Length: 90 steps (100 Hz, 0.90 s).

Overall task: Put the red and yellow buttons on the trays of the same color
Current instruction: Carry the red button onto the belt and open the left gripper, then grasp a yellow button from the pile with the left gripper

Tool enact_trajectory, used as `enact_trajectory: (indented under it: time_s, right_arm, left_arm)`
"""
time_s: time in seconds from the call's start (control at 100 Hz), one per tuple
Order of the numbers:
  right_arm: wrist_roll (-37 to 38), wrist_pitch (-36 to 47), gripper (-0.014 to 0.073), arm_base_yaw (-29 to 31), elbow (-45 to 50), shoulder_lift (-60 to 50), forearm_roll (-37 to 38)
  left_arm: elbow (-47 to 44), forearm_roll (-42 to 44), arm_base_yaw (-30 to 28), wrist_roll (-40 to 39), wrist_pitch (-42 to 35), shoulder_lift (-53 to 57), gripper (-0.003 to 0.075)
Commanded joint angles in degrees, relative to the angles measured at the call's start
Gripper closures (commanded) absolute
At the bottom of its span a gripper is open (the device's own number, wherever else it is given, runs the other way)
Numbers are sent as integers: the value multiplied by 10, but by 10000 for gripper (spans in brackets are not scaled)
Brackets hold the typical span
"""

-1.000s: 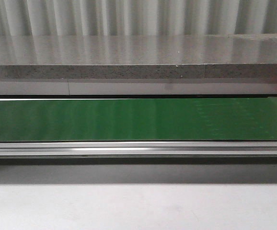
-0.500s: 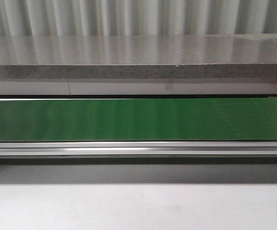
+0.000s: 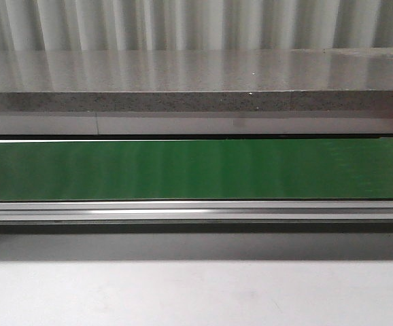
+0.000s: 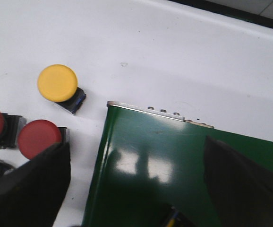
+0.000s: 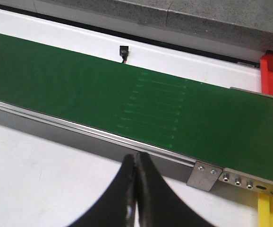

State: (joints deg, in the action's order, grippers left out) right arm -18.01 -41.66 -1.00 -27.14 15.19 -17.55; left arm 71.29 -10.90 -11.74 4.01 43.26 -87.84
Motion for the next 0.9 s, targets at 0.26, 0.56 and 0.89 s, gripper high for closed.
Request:
enact_trajectory:
  time_s: [0.26,0.56,0.89]
  right_arm:
    - [-4,35,654,2,-13,5,-3]
    - [-4,35,654,2,-13,5,-3]
    - [-4,35,654,2,-13,5,-3]
  left_arm:
    - [143,-3,-49,-20,74,-105,175]
    - [234,-3,-82,-32,89,-212,175]
    - [275,-8,-82,-36,85,-278,175]
